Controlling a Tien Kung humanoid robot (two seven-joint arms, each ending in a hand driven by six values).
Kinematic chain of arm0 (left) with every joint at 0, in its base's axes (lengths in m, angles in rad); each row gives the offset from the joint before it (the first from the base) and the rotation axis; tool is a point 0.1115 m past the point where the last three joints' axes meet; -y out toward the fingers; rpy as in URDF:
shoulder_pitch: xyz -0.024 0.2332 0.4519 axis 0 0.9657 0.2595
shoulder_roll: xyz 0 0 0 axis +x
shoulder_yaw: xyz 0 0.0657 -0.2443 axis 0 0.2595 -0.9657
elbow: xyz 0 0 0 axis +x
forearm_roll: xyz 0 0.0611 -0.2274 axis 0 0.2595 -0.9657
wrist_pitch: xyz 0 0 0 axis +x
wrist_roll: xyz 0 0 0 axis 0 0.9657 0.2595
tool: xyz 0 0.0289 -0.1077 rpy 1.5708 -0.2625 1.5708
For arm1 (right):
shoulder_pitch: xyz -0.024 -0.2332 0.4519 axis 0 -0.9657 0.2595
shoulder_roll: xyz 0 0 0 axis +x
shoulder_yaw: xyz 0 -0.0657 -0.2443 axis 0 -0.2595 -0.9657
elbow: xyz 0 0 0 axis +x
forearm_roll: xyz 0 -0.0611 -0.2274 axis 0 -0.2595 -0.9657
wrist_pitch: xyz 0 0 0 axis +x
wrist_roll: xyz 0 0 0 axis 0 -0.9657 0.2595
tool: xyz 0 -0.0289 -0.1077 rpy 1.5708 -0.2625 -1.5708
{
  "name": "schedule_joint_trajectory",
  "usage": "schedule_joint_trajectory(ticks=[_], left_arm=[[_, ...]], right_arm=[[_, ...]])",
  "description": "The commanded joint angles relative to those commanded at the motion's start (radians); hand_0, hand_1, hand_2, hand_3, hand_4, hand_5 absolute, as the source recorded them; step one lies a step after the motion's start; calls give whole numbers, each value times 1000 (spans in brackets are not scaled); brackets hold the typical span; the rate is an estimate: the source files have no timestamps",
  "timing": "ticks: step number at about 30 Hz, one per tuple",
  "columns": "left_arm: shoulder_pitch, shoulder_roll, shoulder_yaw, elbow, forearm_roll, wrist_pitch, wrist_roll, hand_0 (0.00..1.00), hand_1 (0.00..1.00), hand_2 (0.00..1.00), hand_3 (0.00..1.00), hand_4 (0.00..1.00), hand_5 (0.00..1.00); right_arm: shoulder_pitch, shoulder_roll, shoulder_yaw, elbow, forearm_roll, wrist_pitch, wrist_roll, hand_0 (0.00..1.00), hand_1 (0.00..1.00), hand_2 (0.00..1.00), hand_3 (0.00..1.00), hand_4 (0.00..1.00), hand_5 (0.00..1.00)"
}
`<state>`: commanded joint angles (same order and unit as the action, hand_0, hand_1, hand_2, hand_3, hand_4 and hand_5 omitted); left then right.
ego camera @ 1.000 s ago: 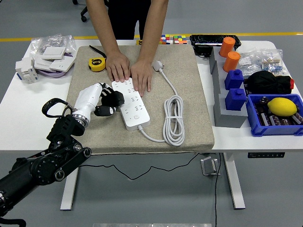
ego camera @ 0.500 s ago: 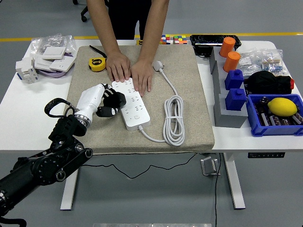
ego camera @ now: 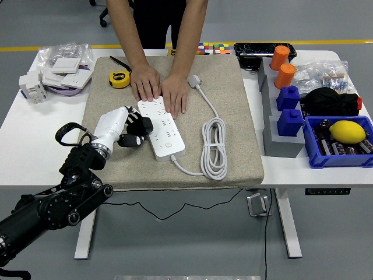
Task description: Pick up the plug,place it near the board,insert it into the board,press the button
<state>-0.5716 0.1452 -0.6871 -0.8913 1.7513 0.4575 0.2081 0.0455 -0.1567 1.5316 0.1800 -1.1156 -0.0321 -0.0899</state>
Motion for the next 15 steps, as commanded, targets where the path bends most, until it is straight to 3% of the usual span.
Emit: schedule_joint_trajectory(ticks=[12, 13, 15], left_arm=[[-8, -3, 7, 0, -17, -8, -5, 573, 567, 494, 534, 585, 2], [-9, -3, 7, 0, -20, -10, -6, 618, 682, 553, 554, 827, 111], [-8, -4, 8, 1, -28, -12, -8, 618, 682, 553, 554, 827, 111]], right_arm=[[1, -1, 3, 0, 1, 2, -3, 949, 928, 887, 907, 998, 998], [1, -1, 4, 0, -1, 2, -3, 959, 928, 887, 908, 998, 998], [1, -1, 7, 0, -3, 3, -5, 959, 928, 887, 908, 998, 998]])
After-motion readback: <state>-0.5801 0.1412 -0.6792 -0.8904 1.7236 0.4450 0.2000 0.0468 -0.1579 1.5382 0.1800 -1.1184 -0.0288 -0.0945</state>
